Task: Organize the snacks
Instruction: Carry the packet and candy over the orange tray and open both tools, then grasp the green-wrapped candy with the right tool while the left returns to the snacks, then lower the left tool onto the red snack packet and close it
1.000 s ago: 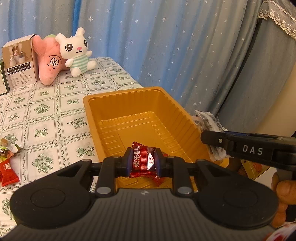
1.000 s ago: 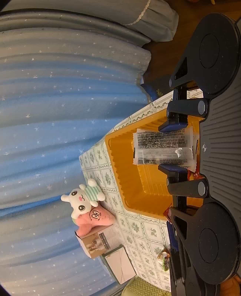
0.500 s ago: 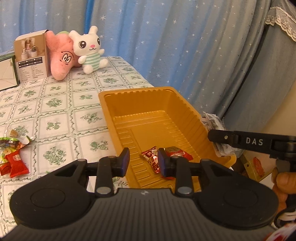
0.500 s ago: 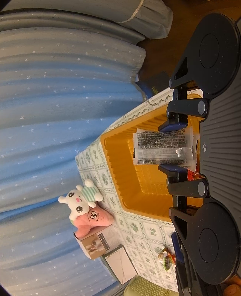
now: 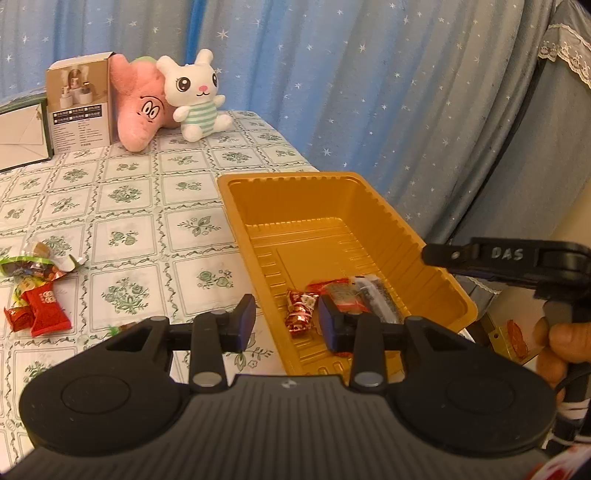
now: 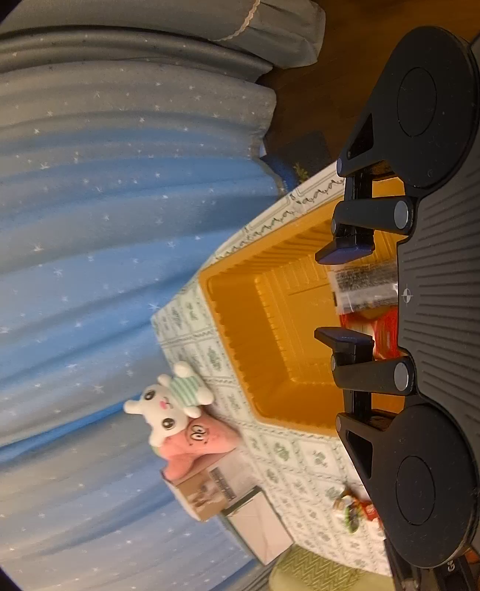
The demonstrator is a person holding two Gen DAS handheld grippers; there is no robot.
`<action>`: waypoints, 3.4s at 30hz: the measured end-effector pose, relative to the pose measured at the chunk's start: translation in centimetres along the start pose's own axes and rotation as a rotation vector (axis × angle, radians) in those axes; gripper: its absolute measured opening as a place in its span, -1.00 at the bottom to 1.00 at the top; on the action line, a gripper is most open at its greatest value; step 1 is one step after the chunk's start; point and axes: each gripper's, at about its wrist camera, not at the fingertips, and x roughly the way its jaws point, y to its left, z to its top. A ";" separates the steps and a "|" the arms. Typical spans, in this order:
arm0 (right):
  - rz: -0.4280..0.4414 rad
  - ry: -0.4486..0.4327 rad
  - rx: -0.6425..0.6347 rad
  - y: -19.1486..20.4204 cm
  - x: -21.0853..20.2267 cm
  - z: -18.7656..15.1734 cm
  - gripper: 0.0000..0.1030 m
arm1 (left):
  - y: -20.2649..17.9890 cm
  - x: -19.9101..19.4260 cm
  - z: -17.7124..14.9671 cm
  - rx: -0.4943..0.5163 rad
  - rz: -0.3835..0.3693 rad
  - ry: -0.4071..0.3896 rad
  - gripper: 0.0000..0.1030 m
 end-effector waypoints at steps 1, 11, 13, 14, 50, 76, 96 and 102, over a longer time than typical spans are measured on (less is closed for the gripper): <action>0.007 -0.005 0.007 -0.1 -0.4 0.1 -0.27 | 0.1 -0.2 -0.1 -0.004 0.000 -0.003 -0.34; 0.076 -0.035 0.016 2.3 -4.8 -1.0 -0.26 | 2.0 -4.4 -1.1 -0.027 0.042 -0.031 -0.18; 0.093 -0.037 0.005 3.1 -5.5 -1.4 -0.26 | 2.7 -5.7 -1.2 -0.030 0.063 -0.044 -0.12; 0.100 -0.038 0.001 3.5 -5.8 -1.7 -0.26 | 3.0 -6.3 -1.3 -0.035 0.073 -0.051 -0.10; 0.270 0.126 -0.287 18.4 3.0 -11.6 0.20 | 20.4 -10.8 -5.4 -0.143 0.283 -0.021 0.30; 0.135 0.055 -0.417 22.9 14.9 -13.1 -0.46 | 24.5 -5.0 -3.5 -0.191 0.292 0.000 0.44; 0.179 0.075 -0.349 20.0 12.8 -11.1 -0.60 | 22.6 0.8 -2.8 0.096 0.278 0.045 -0.15; 0.182 0.076 -0.339 19.8 12.6 -10.9 -0.60 | 23.0 1.9 -3.1 0.111 0.243 0.080 -0.43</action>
